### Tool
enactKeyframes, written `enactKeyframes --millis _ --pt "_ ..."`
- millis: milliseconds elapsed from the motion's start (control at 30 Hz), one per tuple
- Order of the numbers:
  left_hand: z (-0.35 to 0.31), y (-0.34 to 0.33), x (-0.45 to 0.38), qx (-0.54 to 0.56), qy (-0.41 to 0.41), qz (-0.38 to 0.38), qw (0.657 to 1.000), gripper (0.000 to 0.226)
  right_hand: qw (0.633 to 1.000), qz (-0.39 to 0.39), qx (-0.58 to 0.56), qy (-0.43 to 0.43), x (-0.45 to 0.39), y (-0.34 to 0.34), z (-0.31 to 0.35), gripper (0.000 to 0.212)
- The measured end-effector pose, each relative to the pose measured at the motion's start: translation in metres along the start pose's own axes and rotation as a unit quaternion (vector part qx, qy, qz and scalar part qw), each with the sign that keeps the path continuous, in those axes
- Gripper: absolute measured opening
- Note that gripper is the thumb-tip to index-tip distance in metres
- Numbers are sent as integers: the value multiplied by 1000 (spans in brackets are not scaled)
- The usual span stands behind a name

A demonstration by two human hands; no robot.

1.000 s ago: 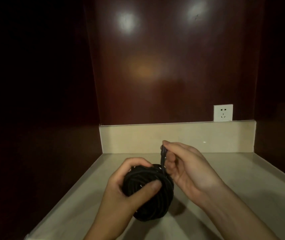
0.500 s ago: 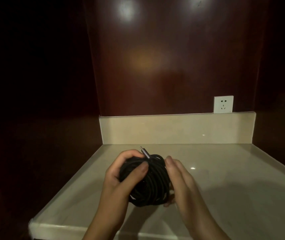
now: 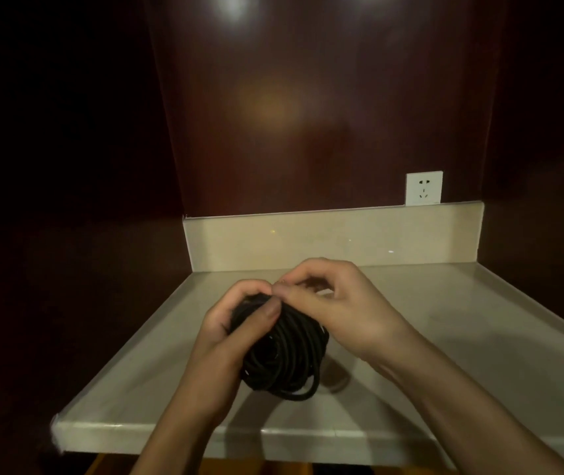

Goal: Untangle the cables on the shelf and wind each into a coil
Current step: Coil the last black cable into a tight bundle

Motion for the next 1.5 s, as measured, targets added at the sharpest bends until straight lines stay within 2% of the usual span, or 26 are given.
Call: enactKeyframes --millis 100,233,300,367,433,533,700,833,933,1100,1367,1500 --pt "-9 1 -1 3 -25 -20 999 32 997 -41 -55 18 7 3 1 16" --pt "-12 5 -1 44 -39 -34 998 26 992 -96 13 83 32 -4 9 37" --pt "-16 4 1 36 -68 -26 997 21 988 -131 1 82 37 0 9 33" --pt "-27 1 4 -30 -129 -20 991 17 987 -142 11 71 35 7 12 23" --pt "-37 -4 8 -112 -189 -20 975 18 990 -120 38 68 30 10 16 13" --pt "-41 -4 12 -148 -213 -51 965 39 994 -74 -27 78 29 7 20 3" --pt "-50 -12 17 -188 -245 -39 950 45 997 -58 -16 56 29 9 12 10" --pt "-52 -18 21 -225 -269 -30 936 49 999 -22 -43 7 28 11 0 3" --pt "-50 -19 20 -256 -276 -30 926 49 998 -34 -48 -14 29 13 -7 4" --pt "-48 -26 20 -292 -299 -6 908 51 995 14 -72 -64 25 10 -21 18" --pt "-48 -33 21 -313 -302 16 901 53 1000 -3 15 16 23 12 -6 11" --pt "-45 -30 21 -306 -301 7 903 52 984 -59 148 75 24 13 -5 11"
Point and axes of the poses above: each hand's wrist, its own x-axis away from the middle knuckle, its own y-axis out of the back of the hand, z = x × y, the point moved 9 cm from there along -x, towards the middle knuckle, and after that the axes turned 10 degrees about x, right-handed, at the moved point
